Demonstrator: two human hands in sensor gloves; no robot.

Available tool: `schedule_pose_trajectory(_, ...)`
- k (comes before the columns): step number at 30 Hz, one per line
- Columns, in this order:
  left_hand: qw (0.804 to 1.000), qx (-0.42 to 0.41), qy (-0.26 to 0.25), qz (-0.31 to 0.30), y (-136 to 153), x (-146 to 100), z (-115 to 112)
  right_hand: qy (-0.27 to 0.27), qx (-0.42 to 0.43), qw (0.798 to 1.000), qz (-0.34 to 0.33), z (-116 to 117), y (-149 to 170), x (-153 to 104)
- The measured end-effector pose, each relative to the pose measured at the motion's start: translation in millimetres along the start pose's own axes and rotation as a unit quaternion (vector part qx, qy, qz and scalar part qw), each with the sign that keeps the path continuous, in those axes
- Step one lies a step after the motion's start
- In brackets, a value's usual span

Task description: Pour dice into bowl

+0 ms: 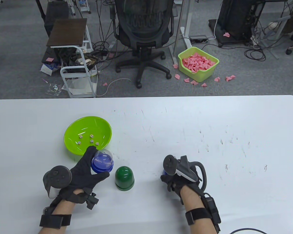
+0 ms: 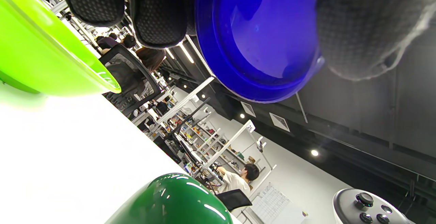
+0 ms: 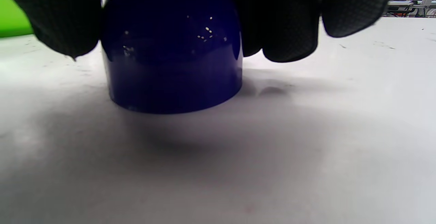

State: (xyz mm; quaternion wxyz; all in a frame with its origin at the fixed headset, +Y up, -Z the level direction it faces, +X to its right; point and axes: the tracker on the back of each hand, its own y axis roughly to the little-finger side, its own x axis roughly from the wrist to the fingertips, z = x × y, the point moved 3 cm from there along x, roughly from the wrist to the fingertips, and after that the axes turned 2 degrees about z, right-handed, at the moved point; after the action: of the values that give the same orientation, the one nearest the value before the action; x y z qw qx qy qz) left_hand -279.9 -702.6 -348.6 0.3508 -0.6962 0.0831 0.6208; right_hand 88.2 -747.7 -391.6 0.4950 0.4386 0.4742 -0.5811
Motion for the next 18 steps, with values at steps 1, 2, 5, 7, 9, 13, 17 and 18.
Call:
schedule_pose_trajectory(1,1.0,0.0,0.0,0.0,0,0,0,0.003,0.002,1.0,0.0,0,0,0)
schedule_pose_trajectory(2,1.0,0.0,0.0,-0.001,0,0,0,0.009,0.002,1.0,0.0,-1,0,0)
schedule_pose_trajectory(5,1.0,0.0,0.001,-0.002,-1,0,0,0.03,0.013,0.999,-0.003,-9,1,-1)
schedule_pose_trajectory(7,1.0,0.001,0.003,-0.003,-1,0,-1,0.049,0.03,0.998,-0.011,-21,-2,-4)
schedule_pose_trajectory(9,1.0,0.004,0.006,-0.004,-2,0,-2,0.069,0.049,0.996,-0.022,-34,-6,-7)
schedule_pose_trajectory(13,1.0,0.011,0.013,-0.006,-3,1,-6,0.105,0.085,0.989,-0.054,-64,-20,-13)
schedule_pose_trajectory(17,1.0,0.016,0.016,-0.007,-3,1,-7,0.136,0.117,0.98,-0.089,-91,-38,-20)
schedule_pose_trajectory(18,1.0,0.017,0.016,-0.007,-3,1,-7,0.143,0.127,0.977,-0.099,-97,-42,-22)
